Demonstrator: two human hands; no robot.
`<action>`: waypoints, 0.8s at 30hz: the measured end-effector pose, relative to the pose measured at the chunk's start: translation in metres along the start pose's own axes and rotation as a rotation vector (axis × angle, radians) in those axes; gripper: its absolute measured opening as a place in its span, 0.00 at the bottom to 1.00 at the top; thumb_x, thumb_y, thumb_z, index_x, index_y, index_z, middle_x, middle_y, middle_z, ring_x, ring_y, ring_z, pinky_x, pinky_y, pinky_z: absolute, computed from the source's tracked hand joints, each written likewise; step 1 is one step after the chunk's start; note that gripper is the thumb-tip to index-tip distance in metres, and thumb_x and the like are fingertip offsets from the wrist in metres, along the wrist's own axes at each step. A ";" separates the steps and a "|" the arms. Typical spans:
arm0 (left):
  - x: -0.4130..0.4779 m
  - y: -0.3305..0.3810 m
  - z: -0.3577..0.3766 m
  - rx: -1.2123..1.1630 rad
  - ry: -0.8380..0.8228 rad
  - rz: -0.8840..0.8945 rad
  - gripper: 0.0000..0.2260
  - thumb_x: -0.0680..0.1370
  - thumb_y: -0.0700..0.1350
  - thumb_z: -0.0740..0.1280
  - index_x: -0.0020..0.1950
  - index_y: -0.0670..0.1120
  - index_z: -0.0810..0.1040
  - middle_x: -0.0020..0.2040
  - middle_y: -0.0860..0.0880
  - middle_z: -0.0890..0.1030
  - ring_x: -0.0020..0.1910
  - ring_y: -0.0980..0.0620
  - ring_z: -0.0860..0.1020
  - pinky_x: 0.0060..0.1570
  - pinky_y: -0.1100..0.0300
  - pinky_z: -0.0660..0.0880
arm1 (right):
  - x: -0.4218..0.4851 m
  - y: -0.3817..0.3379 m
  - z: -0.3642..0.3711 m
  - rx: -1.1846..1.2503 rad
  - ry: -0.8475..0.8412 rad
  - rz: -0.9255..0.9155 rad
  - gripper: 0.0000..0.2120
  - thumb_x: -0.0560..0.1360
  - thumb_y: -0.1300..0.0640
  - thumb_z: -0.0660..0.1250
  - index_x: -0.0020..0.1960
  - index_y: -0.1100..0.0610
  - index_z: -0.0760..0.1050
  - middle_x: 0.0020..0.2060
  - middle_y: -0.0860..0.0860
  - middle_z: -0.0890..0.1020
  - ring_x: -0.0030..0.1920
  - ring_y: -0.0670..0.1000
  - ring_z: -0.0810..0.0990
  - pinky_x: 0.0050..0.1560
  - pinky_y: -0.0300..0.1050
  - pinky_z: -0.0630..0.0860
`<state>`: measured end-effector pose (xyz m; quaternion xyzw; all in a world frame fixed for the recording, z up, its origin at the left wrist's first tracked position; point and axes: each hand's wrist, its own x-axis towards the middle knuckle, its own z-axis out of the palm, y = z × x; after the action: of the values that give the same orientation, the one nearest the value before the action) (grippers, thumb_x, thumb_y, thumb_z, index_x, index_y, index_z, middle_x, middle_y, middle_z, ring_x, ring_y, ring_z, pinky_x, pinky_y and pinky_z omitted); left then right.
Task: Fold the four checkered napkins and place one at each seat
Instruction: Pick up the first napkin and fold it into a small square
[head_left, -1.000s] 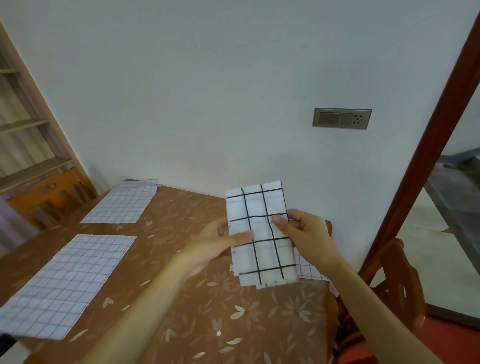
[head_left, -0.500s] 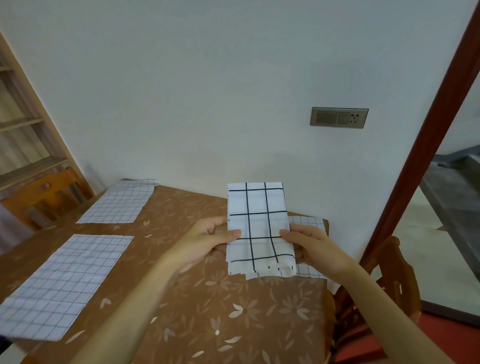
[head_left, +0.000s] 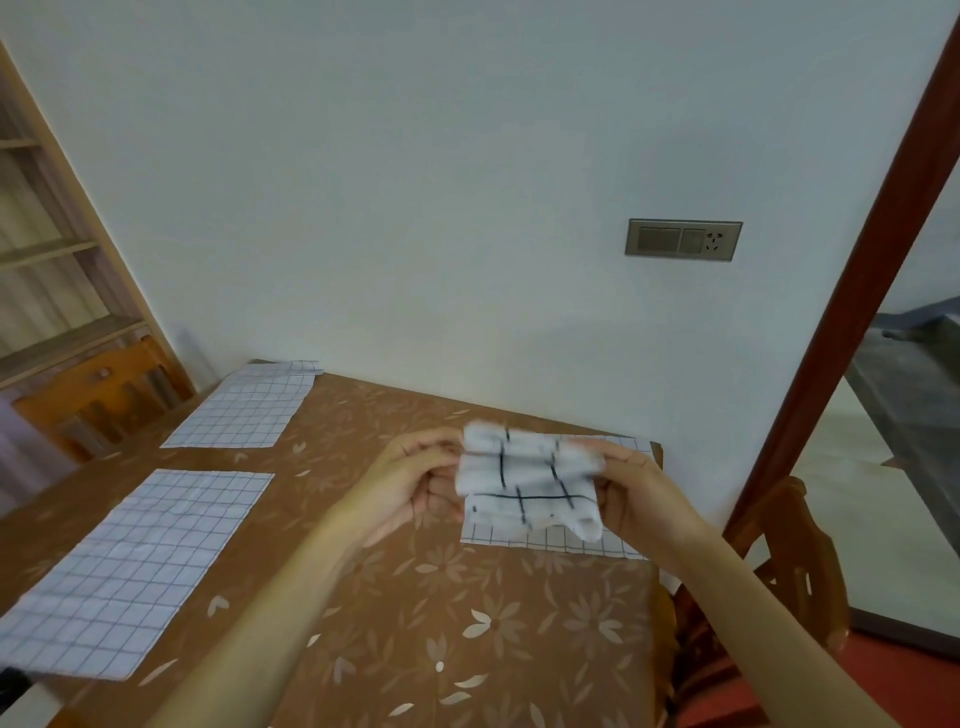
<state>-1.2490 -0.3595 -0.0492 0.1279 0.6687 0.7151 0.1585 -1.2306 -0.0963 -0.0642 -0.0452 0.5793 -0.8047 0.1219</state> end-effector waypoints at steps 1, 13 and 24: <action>0.000 0.000 -0.003 -0.025 0.031 0.016 0.18 0.83 0.31 0.56 0.50 0.40 0.86 0.36 0.40 0.84 0.28 0.51 0.83 0.28 0.62 0.81 | 0.000 0.000 -0.001 0.040 0.018 -0.003 0.22 0.82 0.67 0.54 0.45 0.58 0.86 0.43 0.58 0.85 0.41 0.55 0.83 0.36 0.44 0.82; 0.002 0.002 0.005 0.471 0.043 0.026 0.13 0.82 0.51 0.65 0.63 0.49 0.82 0.55 0.52 0.86 0.55 0.52 0.84 0.54 0.58 0.81 | -0.008 -0.006 0.010 -0.284 -0.095 -0.049 0.07 0.79 0.63 0.65 0.42 0.61 0.78 0.31 0.47 0.79 0.34 0.48 0.77 0.32 0.35 0.73; -0.018 -0.042 -0.015 0.514 0.050 -0.029 0.04 0.77 0.48 0.75 0.50 0.50 0.85 0.43 0.40 0.87 0.26 0.51 0.78 0.24 0.62 0.70 | 0.022 0.038 0.023 -0.776 -0.014 -0.073 0.14 0.76 0.59 0.73 0.59 0.47 0.78 0.39 0.47 0.88 0.42 0.47 0.87 0.52 0.49 0.83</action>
<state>-1.2356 -0.3780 -0.0913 0.1365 0.8340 0.5221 0.1145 -1.2411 -0.1341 -0.0941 -0.1140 0.8379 -0.5290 0.0711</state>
